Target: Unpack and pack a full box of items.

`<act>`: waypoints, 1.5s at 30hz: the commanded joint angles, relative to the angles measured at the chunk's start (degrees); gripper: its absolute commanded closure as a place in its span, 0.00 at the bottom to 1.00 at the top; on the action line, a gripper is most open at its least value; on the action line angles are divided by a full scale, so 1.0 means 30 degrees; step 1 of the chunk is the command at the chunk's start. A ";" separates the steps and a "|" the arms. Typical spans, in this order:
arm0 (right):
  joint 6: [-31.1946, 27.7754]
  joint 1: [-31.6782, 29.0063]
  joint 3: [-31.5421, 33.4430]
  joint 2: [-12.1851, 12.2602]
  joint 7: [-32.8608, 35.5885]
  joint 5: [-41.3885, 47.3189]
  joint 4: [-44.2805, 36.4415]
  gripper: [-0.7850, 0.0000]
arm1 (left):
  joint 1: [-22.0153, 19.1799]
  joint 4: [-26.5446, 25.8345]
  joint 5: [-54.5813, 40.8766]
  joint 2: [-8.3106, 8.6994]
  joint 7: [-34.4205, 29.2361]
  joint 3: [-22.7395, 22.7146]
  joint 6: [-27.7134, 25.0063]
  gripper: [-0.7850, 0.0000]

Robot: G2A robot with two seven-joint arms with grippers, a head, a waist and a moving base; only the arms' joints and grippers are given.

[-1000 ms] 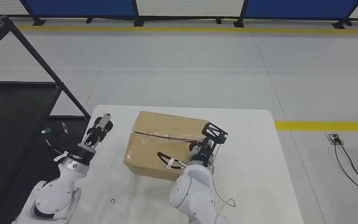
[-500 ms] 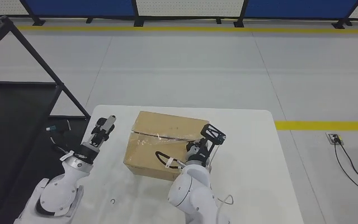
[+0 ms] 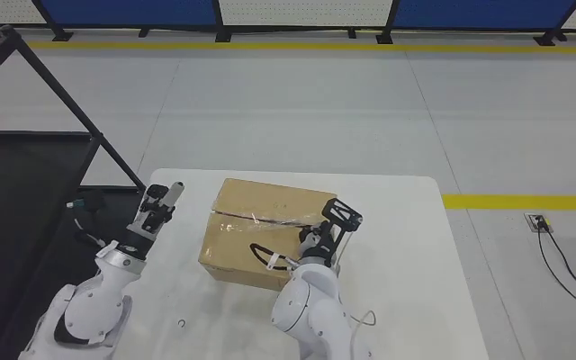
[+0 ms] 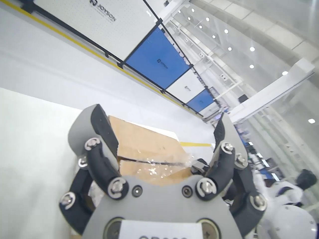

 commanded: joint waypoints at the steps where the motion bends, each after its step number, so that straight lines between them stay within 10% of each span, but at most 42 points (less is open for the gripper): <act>1: 0.0058 -0.0008 -0.0054 0.0003 -0.0420 0.0449 0.0101 1.00 | -0.0159 -0.0096 0.3278 0.0046 0.0240 -0.0010 0.0345 0.00; 14: 0.0058 0.0109 0.0778 -0.0428 -0.3510 0.4361 0.0587 1.00 | -0.1836 0.1018 1.2660 0.0357 -0.0532 0.0484 -0.2753 0.09; 21: 0.0058 0.0285 0.0956 -0.0596 -0.4925 0.5106 0.1347 1.00 | -0.1986 0.1145 1.4432 0.0257 0.0300 0.1221 -0.2412 0.96; 24: 0.0058 0.0242 0.1000 -0.0602 -0.4999 0.5071 0.1366 1.00 | -0.1986 0.1145 1.4432 0.0257 0.0300 0.1221 -0.2412 0.82; 26: 0.0058 0.0242 0.1000 -0.0602 -0.4999 0.5071 0.1366 1.00 | -0.1986 0.1145 1.4432 0.0257 0.0300 0.1221 -0.2412 1.00; 45: -0.0685 -0.0504 0.0003 0.0229 -0.5189 0.3856 0.0869 1.00 | -0.3020 0.1317 2.1842 0.0426 0.0122 0.2583 -0.4832 1.00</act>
